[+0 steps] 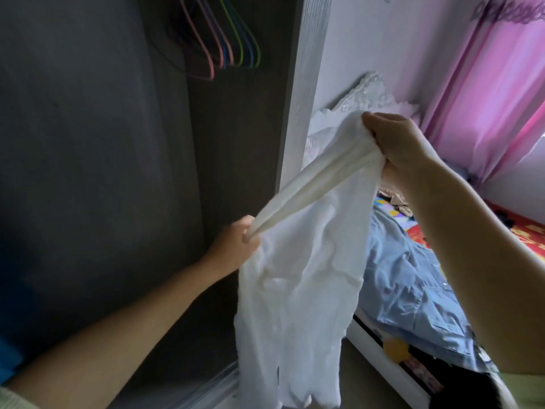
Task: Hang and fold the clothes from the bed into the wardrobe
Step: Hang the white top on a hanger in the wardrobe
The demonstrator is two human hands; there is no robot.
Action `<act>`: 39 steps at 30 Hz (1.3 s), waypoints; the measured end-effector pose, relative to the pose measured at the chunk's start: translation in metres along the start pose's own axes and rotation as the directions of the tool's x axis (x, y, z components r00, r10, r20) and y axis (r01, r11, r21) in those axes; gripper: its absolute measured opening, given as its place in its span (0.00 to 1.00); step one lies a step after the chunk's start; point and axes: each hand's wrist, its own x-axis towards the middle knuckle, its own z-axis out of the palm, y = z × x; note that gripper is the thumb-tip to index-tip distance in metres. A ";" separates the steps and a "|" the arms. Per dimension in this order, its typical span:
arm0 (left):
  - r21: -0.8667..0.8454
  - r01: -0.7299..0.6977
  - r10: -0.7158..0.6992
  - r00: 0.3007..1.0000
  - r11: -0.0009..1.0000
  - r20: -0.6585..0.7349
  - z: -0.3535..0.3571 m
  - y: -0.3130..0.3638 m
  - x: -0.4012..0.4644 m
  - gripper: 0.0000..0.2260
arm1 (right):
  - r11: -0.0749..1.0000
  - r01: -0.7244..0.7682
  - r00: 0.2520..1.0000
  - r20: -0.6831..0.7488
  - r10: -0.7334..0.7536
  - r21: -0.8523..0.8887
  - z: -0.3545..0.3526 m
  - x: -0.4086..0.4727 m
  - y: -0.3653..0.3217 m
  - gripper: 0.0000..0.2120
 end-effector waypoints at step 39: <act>0.310 0.240 -0.281 0.955 0.920 0.092 -0.237 -0.040 -0.011 0.10 | 0.209 0.427 0.847 0.470 0.248 -0.880 0.114 0.037 0.068 0.21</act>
